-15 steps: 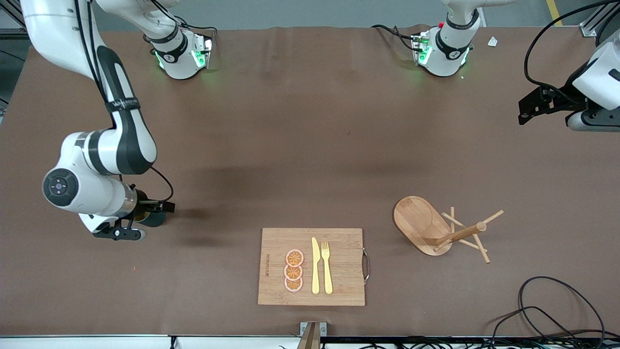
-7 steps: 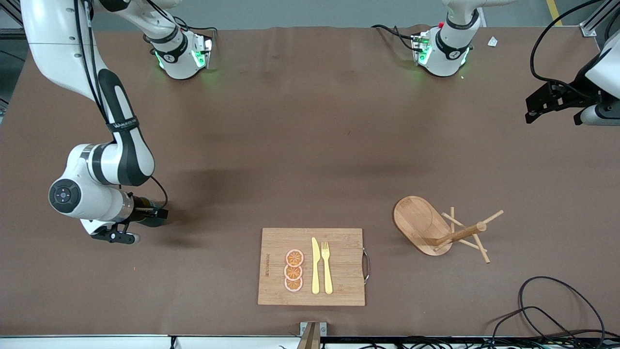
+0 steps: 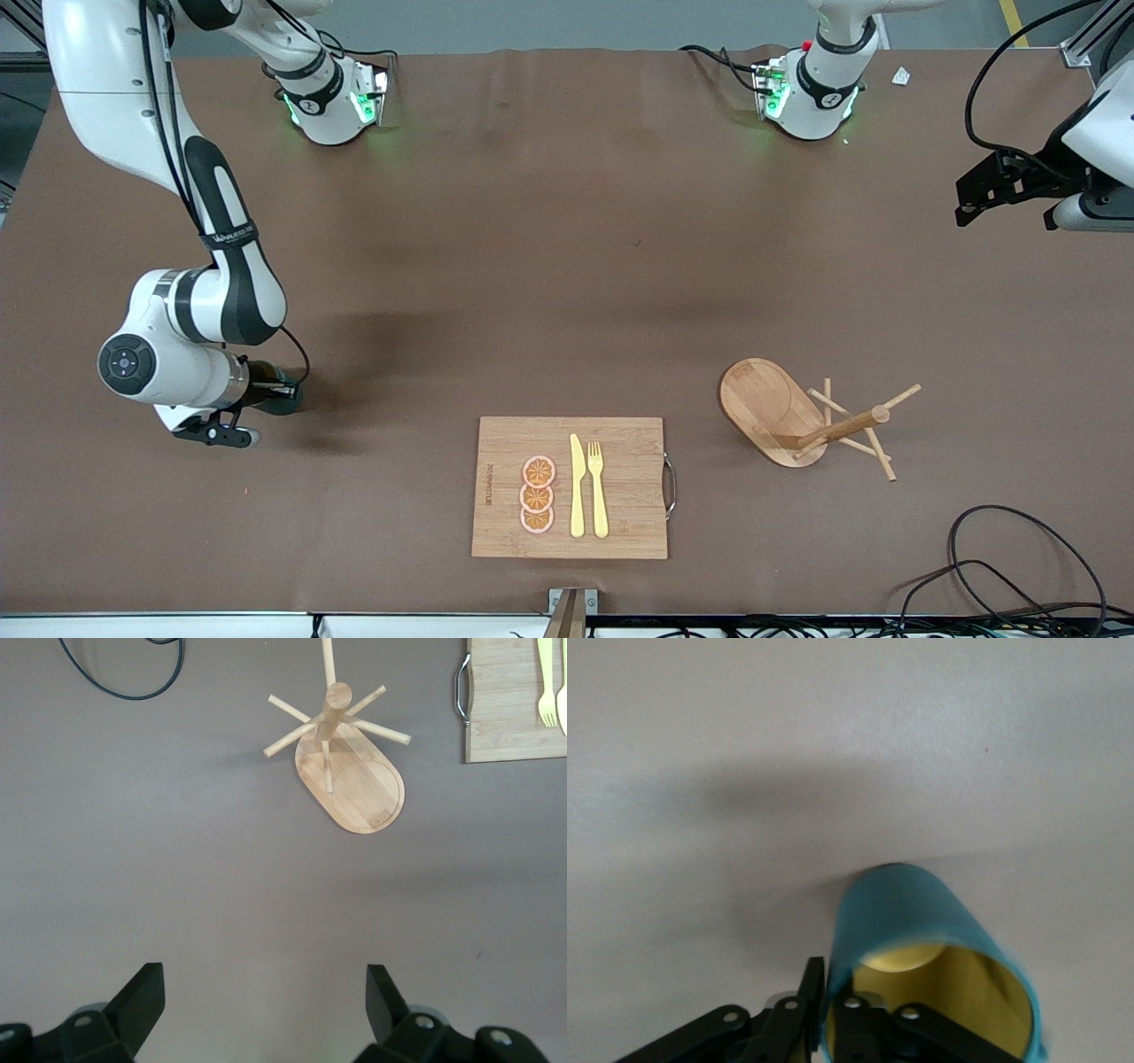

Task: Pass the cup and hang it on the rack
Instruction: 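Lower the right gripper and grasp the teal mug rim, then carry the mug with the right gripper toward the table middle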

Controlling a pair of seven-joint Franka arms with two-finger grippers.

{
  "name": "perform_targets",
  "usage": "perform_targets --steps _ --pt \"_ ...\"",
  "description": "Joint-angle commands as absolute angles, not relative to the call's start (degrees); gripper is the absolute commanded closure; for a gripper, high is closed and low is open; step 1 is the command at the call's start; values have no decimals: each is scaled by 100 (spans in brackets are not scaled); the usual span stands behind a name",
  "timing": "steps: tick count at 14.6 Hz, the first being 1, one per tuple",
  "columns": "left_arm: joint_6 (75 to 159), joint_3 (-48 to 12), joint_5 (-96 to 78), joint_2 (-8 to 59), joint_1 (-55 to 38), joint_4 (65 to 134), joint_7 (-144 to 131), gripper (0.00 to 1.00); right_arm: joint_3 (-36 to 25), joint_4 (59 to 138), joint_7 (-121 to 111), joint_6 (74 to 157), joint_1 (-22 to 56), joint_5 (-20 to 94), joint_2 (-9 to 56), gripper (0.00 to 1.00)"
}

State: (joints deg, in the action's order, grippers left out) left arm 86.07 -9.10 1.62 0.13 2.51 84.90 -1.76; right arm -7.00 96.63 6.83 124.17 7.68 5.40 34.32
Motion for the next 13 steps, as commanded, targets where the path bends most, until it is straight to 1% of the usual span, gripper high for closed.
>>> perform_targets --steps 1,3,5,7,10,13 --pt "8578 -923 185 18 299 8402 -106 0 -659 9292 738 11964 939 492 3358 100" --pt "8578 -897 185 18 299 8402 -105 0 -642 8835 782 11455 1141 553 3340 100" --pt "8578 -888 237 18 308 8402 -88 0 -624 8448 1087 11137 1405 598 3331 100" --pt "8534 -870 229 -35 308 8402 -105 0 -624 8140 1947 10891 1887 606 3331 100" --pt "8534 -870 237 -35 308 8394 -105 0 -633 7884 3318 10819 2880 563 3366 100" --pt "8534 -905 202 9 273 8394 -140 0 -546 7490 4050 10863 3321 702 3593 100"
